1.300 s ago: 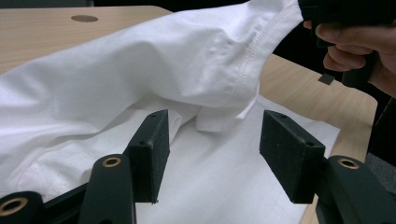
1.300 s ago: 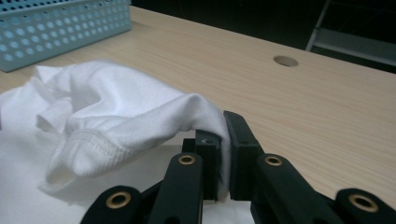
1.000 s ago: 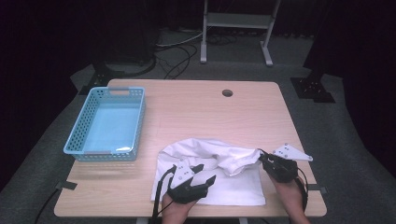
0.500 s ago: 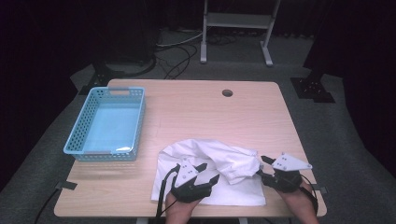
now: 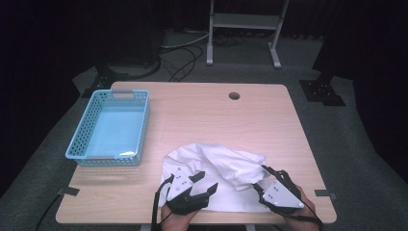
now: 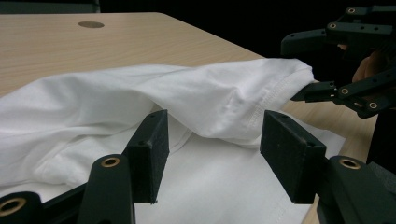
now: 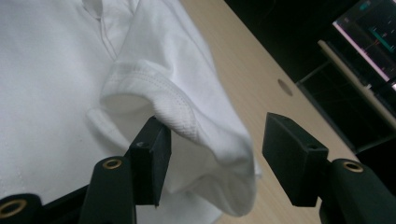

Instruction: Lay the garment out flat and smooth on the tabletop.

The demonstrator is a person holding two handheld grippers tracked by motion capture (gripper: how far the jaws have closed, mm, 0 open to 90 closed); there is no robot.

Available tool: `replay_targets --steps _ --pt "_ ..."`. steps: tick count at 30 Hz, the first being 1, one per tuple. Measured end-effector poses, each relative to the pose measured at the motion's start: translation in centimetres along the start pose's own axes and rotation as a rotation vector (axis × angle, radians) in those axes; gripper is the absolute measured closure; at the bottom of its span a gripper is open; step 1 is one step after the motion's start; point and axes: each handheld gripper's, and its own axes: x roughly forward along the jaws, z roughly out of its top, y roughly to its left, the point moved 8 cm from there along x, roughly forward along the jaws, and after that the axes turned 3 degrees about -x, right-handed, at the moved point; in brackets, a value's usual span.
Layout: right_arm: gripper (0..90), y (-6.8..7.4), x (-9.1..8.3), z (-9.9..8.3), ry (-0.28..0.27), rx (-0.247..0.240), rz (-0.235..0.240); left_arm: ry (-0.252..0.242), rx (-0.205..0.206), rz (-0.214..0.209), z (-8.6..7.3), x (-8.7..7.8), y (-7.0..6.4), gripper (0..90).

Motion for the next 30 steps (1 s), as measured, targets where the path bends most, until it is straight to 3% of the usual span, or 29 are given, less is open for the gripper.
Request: replay_targets --steps 5,7,9,11,20,26,30 --pt "46.4 0.4 0.6 0.8 -0.003 0.014 0.06 -0.011 -0.011 0.002 0.0 -0.6 0.4 41.7" --pt "60.5 0.7 1.2 0.8 0.027 0.031 0.095 -0.014 -0.016 0.001 -0.1 -0.8 0.5 41.7" --pt "78.4 1.1 2.0 0.9 0.066 0.1 0.152 -0.017 -0.017 0.0 -0.2 -1.0 0.7 42.0" --pt "82.4 1.0 2.2 1.2 0.069 0.146 0.175 -0.02 -0.021 0.004 -0.2 -1.2 0.9 42.2" --pt "84.3 -0.7 2.2 4.9 -0.03 0.427 0.276 -0.041 -0.029 0.008 0.2 -1.9 1.6 42.4" --pt "84.4 -2.2 1.7 7.7 -0.109 0.562 0.338 -0.066 -0.043 0.011 0.5 -2.2 1.8 42.3" --pt "84.6 -2.8 1.4 9.5 -0.154 0.619 0.371 -0.078 -0.042 0.01 0.7 -2.4 1.8 41.3"
